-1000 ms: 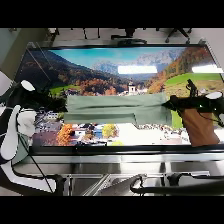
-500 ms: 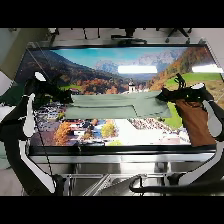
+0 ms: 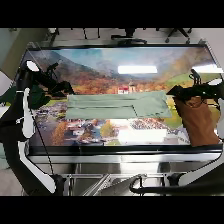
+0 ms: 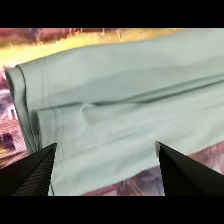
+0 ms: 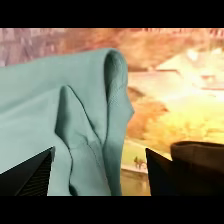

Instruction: Fold the shirts.

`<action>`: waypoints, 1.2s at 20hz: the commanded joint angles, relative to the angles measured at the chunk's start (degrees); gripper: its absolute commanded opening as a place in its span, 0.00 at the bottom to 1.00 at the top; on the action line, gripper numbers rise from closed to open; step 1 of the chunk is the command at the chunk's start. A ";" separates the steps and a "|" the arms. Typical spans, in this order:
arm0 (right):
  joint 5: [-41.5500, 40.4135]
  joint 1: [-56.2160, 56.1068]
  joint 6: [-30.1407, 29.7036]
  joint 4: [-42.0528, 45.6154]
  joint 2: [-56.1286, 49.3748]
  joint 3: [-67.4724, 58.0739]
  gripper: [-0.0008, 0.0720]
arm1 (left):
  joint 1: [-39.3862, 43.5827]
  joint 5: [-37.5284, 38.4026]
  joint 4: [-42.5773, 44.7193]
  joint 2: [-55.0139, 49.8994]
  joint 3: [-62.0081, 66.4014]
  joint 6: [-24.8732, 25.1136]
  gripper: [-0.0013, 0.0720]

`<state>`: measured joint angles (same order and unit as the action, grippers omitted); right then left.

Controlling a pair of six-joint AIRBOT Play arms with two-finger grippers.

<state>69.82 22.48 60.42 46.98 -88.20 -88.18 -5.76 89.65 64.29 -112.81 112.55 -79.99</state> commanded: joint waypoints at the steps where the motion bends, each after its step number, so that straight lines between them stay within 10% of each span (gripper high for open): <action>1: 4.68 0.00 0.37 0.20 -4.02 -0.28 0.89 | -0.22 0.02 0.04 4.24 -5.57 0.52 0.98; 4: 7.34 -2.19 -2.32 -3.91 -7.32 -0.28 0.89 | 0.22 -0.31 0.02 6.78 -8.81 0.50 0.98; 7: 8.48 -4.72 -3.93 -4.59 -8.74 -0.31 0.87 | 1.60 -1.81 -0.09 8.92 -10.23 0.50 0.72; 9: 8.74 -5.86 -5.49 -4.61 -8.83 -0.39 0.34 | 4.00 -2.27 -1.31 9.11 -10.10 0.57 0.67; 10: 8.79 -6.14 -5.66 -4.57 -8.63 -0.50 0.14 | 5.60 -3.37 -2.86 9.01 -10.14 1.05 0.43; 11: 9.11 -6.34 -5.64 -4.59 -8.22 -0.79 0.04 | 7.65 -5.38 -4.68 8.83 -10.16 2.16 0.13; 12: 9.16 -6.40 -5.57 -4.55 -7.67 -1.22 0.04 | 9.97 -8.79 -6.43 8.39 -10.14 2.16 0.03; 18: 13.07 -6.40 -0.96 -4.76 0.24 -6.78 0.04 | 27.61 -28.68 -8.52 -1.86 -8.28 3.02 0.03; 24: 20.00 -9.35 8.39 -6.27 6.29 -18.05 0.04 | 38.34 -30.67 -8.70 -17.77 8.81 -1.07 0.03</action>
<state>85.86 14.76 63.86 42.17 -84.31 -101.32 28.14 62.30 55.83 -124.53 115.04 -78.67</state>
